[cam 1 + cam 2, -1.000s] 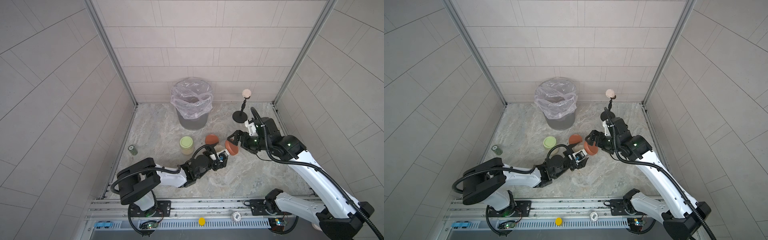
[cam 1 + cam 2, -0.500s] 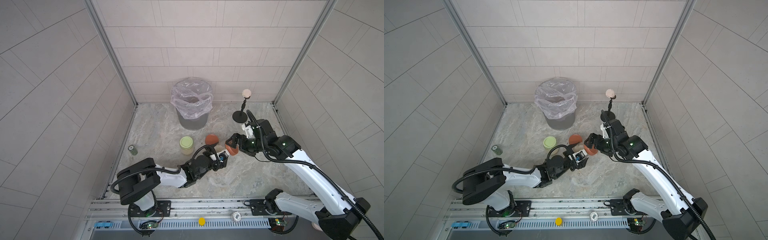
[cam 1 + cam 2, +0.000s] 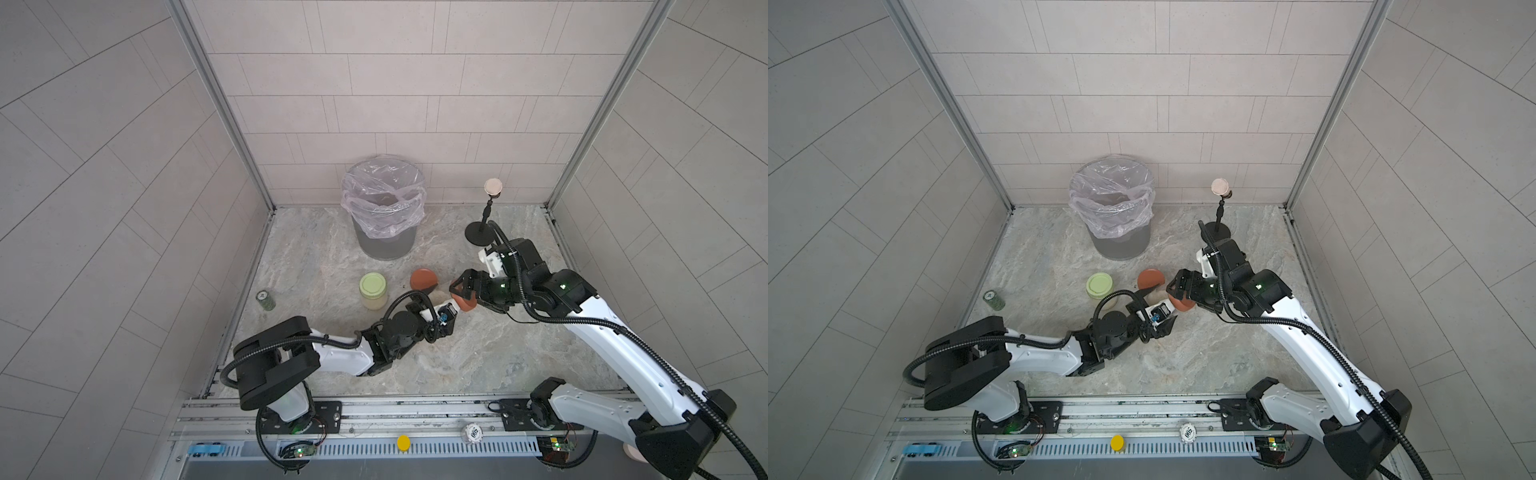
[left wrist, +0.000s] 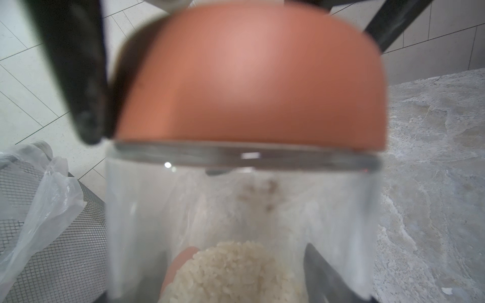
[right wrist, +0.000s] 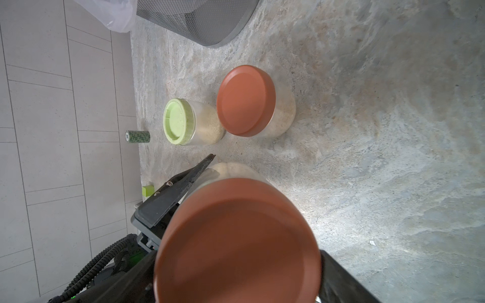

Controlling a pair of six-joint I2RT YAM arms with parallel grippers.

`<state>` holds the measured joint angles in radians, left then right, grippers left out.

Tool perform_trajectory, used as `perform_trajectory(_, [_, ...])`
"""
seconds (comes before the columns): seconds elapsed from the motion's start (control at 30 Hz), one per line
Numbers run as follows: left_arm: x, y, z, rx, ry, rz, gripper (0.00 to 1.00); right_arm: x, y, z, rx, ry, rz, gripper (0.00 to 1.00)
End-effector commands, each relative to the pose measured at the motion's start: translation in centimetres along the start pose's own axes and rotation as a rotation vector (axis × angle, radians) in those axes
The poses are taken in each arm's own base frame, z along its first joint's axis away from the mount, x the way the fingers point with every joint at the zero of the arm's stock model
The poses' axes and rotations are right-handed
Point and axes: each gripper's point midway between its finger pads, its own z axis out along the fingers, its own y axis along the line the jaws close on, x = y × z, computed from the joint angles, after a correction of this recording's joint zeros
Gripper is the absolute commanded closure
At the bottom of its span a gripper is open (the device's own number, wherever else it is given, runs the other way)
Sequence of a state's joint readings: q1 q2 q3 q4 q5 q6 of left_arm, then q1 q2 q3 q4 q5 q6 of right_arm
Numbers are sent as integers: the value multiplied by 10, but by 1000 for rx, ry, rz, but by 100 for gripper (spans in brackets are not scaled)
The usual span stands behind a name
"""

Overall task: Empty moldy rice from jars
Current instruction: Unscrew the lid from the jar.

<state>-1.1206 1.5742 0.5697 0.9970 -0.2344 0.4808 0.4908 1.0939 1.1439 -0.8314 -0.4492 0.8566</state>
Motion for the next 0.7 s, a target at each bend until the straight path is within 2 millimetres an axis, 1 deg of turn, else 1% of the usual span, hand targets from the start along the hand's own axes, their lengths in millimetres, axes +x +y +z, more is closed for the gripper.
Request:
perform_trajectory(0.0, [-55, 29, -9, -89, -176, -55, 100, 1, 4, -1, -13, 1, -35, 16])
perform_trajectory(0.1, [-60, 28, -12, -75, -200, -88, 100, 2, 9, -2, -38, 13, -90, 24])
perform_trajectory(0.17, [-62, 26, -14, -51, -215, -111, 100, 4, 18, -3, -78, 31, -192, 29])
perform_trajectory(0.27, [-68, 22, -19, -6, -248, -158, 100, 11, 24, -4, -105, 85, -368, 37])
perform_trajectory(0.37, [-71, 18, -23, 38, -267, -186, 100, 15, 25, -2, -107, 136, -503, 41])
perform_trajectory(0.43, [-70, 19, -24, 44, -267, -191, 100, 19, 31, -5, -135, 171, -584, 43])
perform_trajectory(0.57, [-65, 26, -28, 38, -264, -202, 100, 18, 39, -8, -180, 154, -745, 45])
perform_trajectory(0.67, [-66, 30, -31, 35, -272, -209, 100, 16, 42, -7, -209, 128, -855, 47])
